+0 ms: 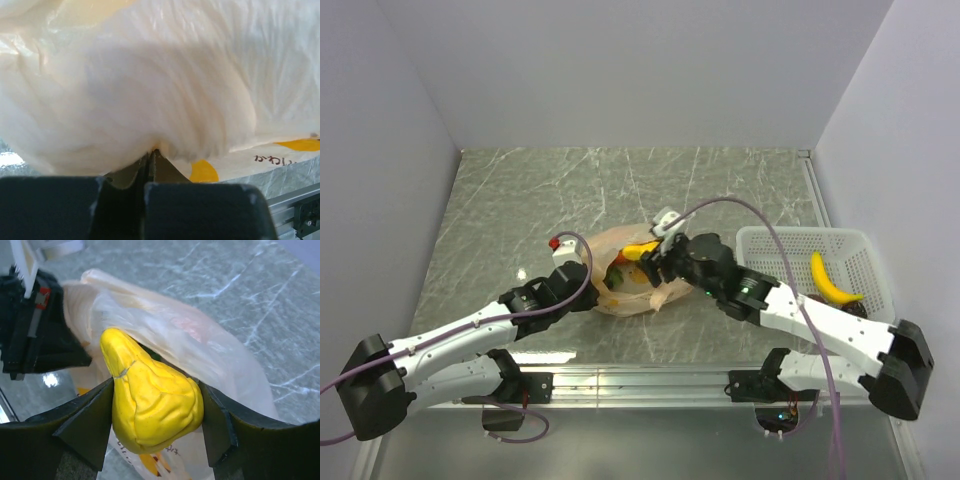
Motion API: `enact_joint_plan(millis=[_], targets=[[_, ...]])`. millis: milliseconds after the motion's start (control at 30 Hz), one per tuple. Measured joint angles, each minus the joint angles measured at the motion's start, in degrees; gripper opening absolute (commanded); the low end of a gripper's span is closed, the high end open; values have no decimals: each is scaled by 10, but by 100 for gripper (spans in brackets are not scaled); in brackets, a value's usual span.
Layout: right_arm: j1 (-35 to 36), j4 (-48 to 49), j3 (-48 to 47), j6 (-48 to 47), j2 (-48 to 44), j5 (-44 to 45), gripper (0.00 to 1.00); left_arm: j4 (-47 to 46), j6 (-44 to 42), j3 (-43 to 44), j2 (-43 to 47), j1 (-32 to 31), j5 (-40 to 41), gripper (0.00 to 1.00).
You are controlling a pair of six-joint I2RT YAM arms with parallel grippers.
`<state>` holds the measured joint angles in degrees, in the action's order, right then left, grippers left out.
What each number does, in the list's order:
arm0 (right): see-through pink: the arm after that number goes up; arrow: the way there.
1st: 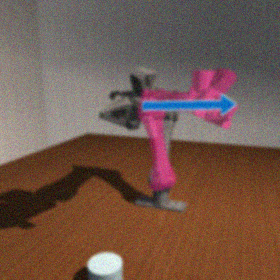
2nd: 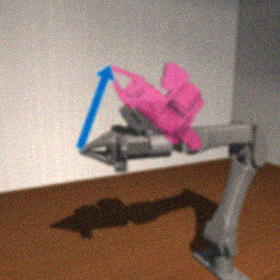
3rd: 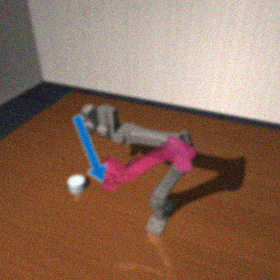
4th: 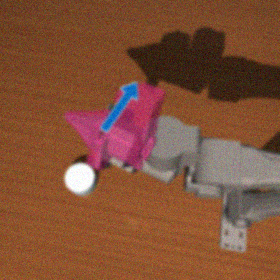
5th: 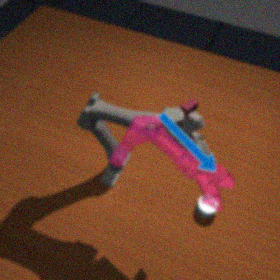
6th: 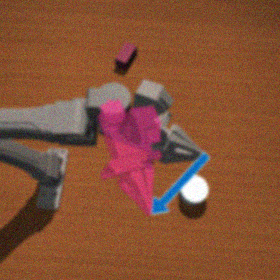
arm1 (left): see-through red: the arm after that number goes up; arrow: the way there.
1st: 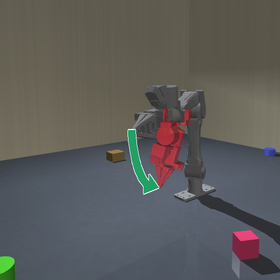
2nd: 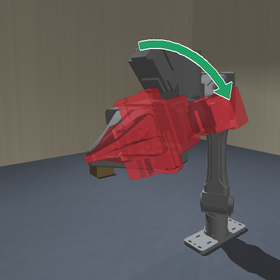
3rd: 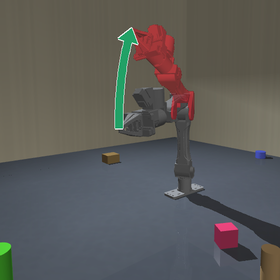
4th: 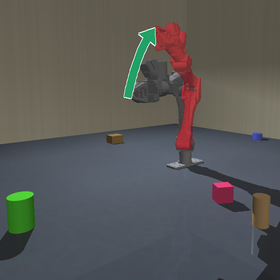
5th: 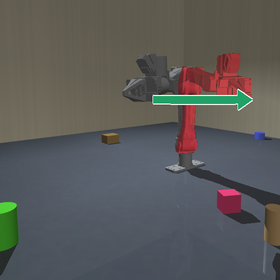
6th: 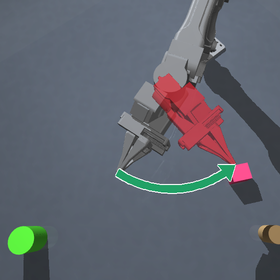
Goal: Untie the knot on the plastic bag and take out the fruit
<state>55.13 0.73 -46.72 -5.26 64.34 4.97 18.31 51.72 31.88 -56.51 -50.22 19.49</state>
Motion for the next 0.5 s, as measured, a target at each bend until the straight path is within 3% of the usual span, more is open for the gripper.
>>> enact_joint_plan(millis=[133, 300, 500], targets=[[-51, 6, 33, 49, -63, 40, 0, 1, -2, 1, 0, 0, 2, 0], [-163, -18, 81, 129, -135, 135, 0, -2, -11, 14, 1, 0, 4, 1], [-280, -47, 137, 179, -235, 129, 0, 2, -21, 22, 0, 1, 6, 0]])
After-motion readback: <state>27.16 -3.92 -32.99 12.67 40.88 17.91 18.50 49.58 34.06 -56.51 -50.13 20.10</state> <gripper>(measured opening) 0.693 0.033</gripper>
